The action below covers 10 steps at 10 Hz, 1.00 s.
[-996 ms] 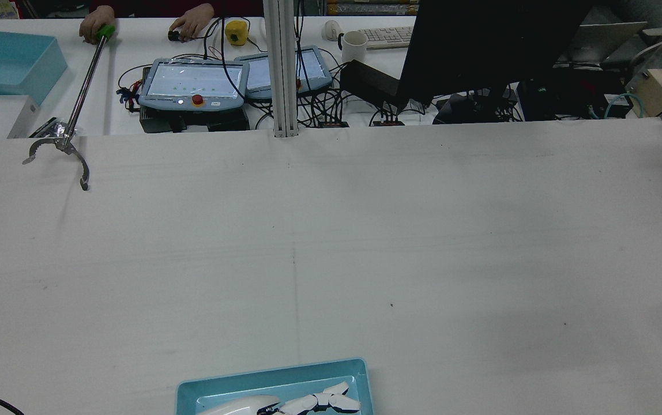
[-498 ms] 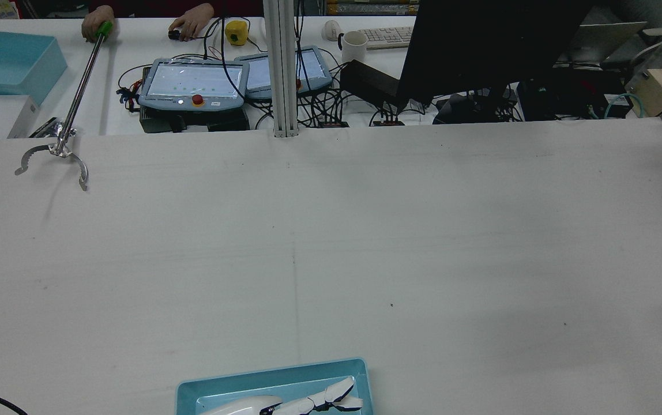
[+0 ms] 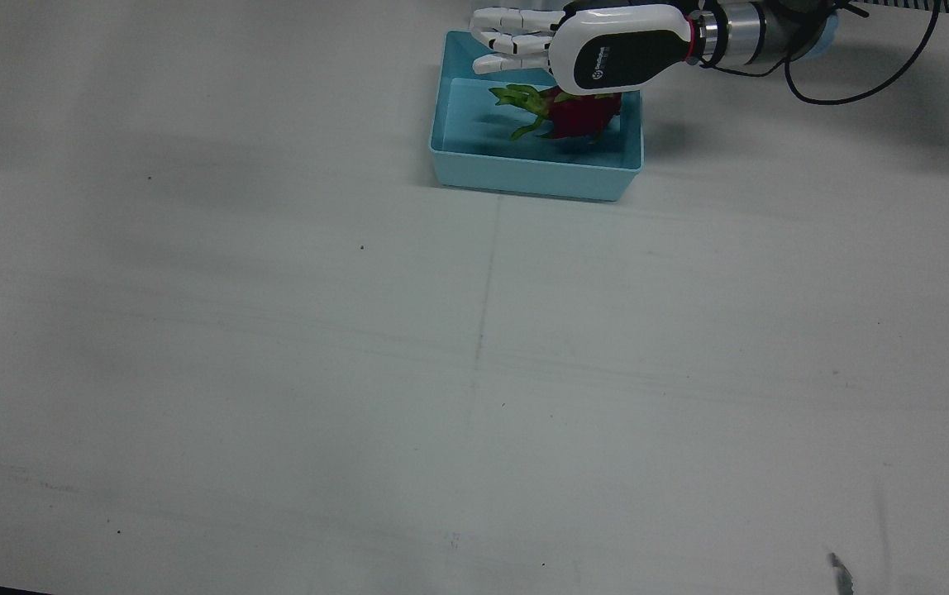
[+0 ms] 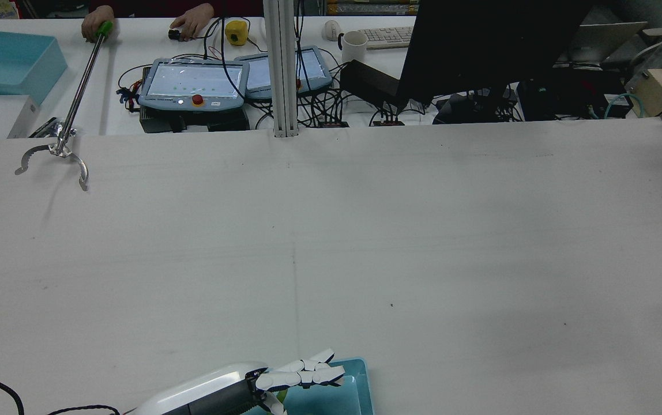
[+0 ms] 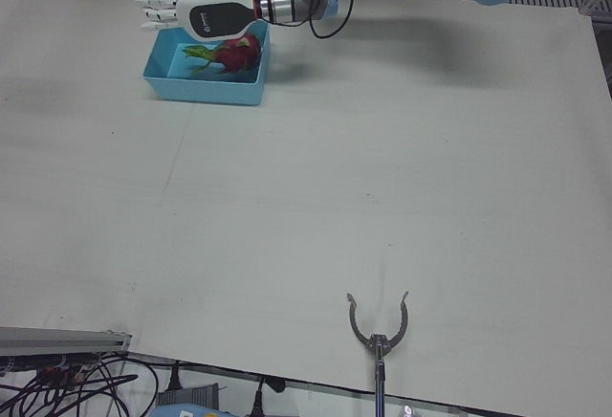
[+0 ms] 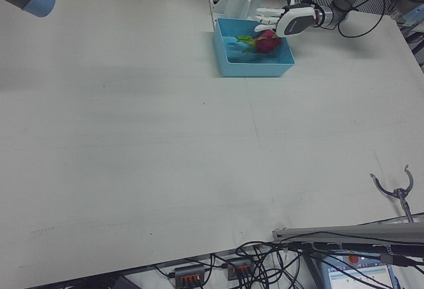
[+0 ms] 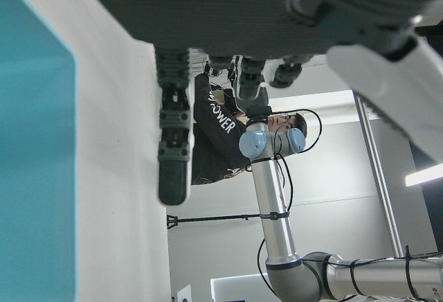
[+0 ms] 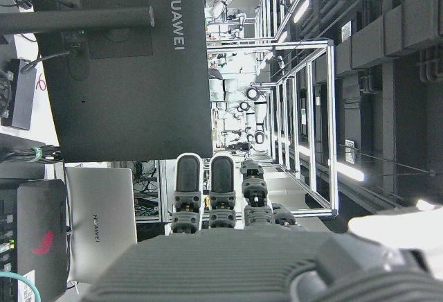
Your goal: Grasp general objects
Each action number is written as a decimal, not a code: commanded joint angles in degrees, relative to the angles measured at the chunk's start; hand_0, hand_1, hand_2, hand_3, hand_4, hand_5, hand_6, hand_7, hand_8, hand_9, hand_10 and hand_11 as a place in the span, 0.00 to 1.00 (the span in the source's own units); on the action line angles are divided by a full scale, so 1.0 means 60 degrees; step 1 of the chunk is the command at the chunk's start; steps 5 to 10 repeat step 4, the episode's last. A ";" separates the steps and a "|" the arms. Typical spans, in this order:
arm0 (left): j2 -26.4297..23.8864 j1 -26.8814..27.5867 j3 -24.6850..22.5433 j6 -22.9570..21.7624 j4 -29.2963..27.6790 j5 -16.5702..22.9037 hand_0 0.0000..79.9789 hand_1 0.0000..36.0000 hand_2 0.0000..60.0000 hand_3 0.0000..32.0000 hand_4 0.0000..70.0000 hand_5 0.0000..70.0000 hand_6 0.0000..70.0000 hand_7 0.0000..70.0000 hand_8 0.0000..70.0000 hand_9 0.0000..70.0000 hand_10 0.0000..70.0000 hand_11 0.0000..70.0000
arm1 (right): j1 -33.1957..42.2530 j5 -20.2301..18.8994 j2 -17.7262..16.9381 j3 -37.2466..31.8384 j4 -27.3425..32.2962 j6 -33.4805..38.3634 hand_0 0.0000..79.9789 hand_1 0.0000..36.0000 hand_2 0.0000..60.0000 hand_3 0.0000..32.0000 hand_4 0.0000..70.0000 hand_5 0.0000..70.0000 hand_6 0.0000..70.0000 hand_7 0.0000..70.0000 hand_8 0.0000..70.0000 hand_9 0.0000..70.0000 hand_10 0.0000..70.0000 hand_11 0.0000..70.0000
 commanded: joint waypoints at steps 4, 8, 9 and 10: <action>0.0711 -0.5102 0.1418 -0.2259 -0.0955 0.1897 0.54 0.02 0.00 0.00 0.10 0.00 0.02 0.38 0.12 0.05 0.40 0.58 | 0.0000 0.0000 0.0000 -0.0006 0.0000 0.0000 0.00 0.00 0.00 0.00 0.00 0.00 0.00 0.00 0.00 0.00 0.00 0.00; 0.0711 -0.5102 0.1418 -0.2259 -0.0955 0.1897 0.54 0.02 0.00 0.00 0.10 0.00 0.02 0.38 0.12 0.05 0.40 0.58 | 0.0000 0.0000 0.0000 -0.0006 0.0000 0.0000 0.00 0.00 0.00 0.00 0.00 0.00 0.00 0.00 0.00 0.00 0.00 0.00; 0.0711 -0.5102 0.1418 -0.2259 -0.0955 0.1897 0.54 0.02 0.00 0.00 0.10 0.00 0.02 0.38 0.12 0.05 0.40 0.58 | 0.0000 0.0000 0.0000 -0.0006 0.0000 0.0000 0.00 0.00 0.00 0.00 0.00 0.00 0.00 0.00 0.00 0.00 0.00 0.00; 0.0711 -0.5102 0.1418 -0.2259 -0.0955 0.1897 0.54 0.02 0.00 0.00 0.10 0.00 0.02 0.38 0.12 0.05 0.40 0.58 | 0.0000 0.0000 0.0000 -0.0006 0.0000 0.0000 0.00 0.00 0.00 0.00 0.00 0.00 0.00 0.00 0.00 0.00 0.00 0.00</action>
